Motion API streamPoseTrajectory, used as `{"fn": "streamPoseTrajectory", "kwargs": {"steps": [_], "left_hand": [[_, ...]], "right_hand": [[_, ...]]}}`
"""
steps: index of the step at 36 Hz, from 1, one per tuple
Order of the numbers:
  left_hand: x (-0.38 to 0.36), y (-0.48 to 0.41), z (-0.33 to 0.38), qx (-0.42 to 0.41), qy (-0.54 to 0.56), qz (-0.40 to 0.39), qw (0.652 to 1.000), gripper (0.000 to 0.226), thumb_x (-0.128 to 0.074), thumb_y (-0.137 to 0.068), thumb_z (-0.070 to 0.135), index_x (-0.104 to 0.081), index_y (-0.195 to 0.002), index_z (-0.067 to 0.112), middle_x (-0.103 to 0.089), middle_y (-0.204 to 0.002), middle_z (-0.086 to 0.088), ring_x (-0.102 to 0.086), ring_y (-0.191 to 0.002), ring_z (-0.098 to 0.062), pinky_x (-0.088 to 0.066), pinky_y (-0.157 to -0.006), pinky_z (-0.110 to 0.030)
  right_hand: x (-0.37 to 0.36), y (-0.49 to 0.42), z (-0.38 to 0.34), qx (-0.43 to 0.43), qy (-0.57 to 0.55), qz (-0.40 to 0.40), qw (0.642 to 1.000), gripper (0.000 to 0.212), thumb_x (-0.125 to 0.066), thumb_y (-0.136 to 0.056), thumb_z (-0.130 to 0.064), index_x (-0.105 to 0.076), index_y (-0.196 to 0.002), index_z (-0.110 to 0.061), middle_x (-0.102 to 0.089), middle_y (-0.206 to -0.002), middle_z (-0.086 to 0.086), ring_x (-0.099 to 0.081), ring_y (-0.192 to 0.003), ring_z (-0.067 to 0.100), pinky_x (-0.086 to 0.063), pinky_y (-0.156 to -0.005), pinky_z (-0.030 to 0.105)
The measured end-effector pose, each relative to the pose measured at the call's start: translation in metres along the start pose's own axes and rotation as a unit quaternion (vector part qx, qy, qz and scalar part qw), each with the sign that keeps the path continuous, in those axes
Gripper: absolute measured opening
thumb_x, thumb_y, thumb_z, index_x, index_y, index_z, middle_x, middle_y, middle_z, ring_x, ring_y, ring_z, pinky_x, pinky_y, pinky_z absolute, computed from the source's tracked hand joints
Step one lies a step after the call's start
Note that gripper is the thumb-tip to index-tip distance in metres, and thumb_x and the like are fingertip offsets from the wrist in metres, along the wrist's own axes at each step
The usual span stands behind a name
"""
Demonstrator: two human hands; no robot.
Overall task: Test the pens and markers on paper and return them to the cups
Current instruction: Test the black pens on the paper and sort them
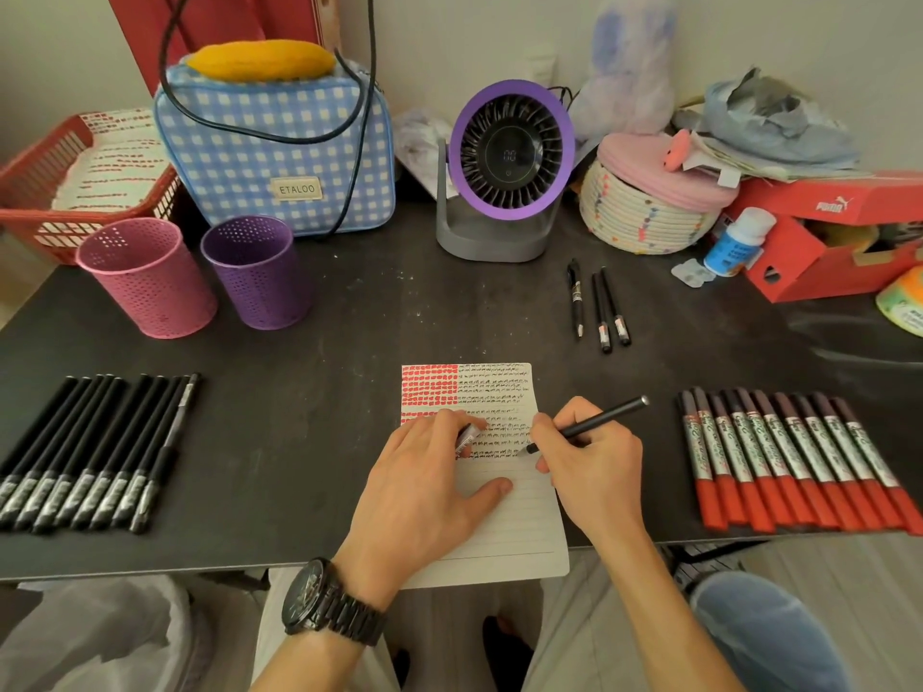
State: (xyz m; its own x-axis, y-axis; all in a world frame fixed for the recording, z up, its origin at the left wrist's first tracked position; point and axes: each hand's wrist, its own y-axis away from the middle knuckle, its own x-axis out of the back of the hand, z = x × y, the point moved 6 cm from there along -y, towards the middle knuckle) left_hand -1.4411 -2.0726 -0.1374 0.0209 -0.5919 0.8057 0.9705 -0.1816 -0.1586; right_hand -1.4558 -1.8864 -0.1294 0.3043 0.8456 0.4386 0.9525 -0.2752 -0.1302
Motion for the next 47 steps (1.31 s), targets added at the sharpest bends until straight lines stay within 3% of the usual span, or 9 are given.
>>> {"fn": "streamPoseTrajectory", "kwargs": {"steps": [19, 35, 41, 47], "left_hand": [[-0.002, 0.000, -0.002, 0.001, -0.002, -0.001, 1.000, 0.054, -0.058, -0.079, 0.070, -0.044, -0.122, 0.041, -0.057, -0.120, 0.024, -0.050, -0.111, -0.002, -0.031, -0.095, -0.017], [-0.002, 0.000, -0.003, 0.005, 0.004, 0.003, 1.000, 0.053, -0.061, -0.078, 0.068, -0.044, -0.121, 0.043, -0.053, -0.107, 0.026, -0.042, -0.104, 0.003, -0.031, -0.088, -0.018], [-0.004, 0.000, -0.004, 0.007, 0.006, -0.008, 1.000, 0.053, -0.053, -0.077, 0.074, -0.040, -0.120, 0.047, -0.052, -0.117, 0.029, -0.044, -0.109, 0.002, -0.034, -0.092, -0.019], [0.000, 0.002, 0.002, -0.011, 0.012, -0.005, 1.000, 0.045, -0.042, -0.087, 0.074, -0.043, -0.122, 0.046, -0.055, -0.118, 0.028, -0.052, -0.109, 0.002, -0.043, -0.098, -0.024]], "right_hand": [[0.001, 0.000, 0.001, 0.001, -0.006, 0.003, 1.000, 0.033, -0.071, -0.092, -0.017, -0.055, -0.062, -0.019, -0.064, -0.050, -0.005, -0.061, -0.045, 0.003, -0.043, -0.048, 0.009], [0.001, 0.000, 0.003, 0.002, -0.003, 0.005, 1.000, 0.033, -0.070, -0.092, -0.017, -0.054, -0.062, -0.018, -0.064, -0.050, -0.004, -0.061, -0.046, 0.004, -0.044, -0.049, 0.010], [0.010, -0.001, 0.008, -0.017, -0.075, 0.045, 0.996, 0.031, -0.071, -0.092, -0.025, -0.056, -0.065, -0.024, -0.064, -0.052, 0.000, -0.057, -0.043, 0.007, -0.044, -0.046, 0.014], [0.017, 0.002, 0.005, -0.008, -0.134, 0.075, 0.988, 0.025, -0.071, -0.091, -0.047, -0.064, -0.076, -0.028, -0.066, -0.062, 0.003, -0.059, -0.051, 0.009, -0.049, -0.052, 0.019]]}}
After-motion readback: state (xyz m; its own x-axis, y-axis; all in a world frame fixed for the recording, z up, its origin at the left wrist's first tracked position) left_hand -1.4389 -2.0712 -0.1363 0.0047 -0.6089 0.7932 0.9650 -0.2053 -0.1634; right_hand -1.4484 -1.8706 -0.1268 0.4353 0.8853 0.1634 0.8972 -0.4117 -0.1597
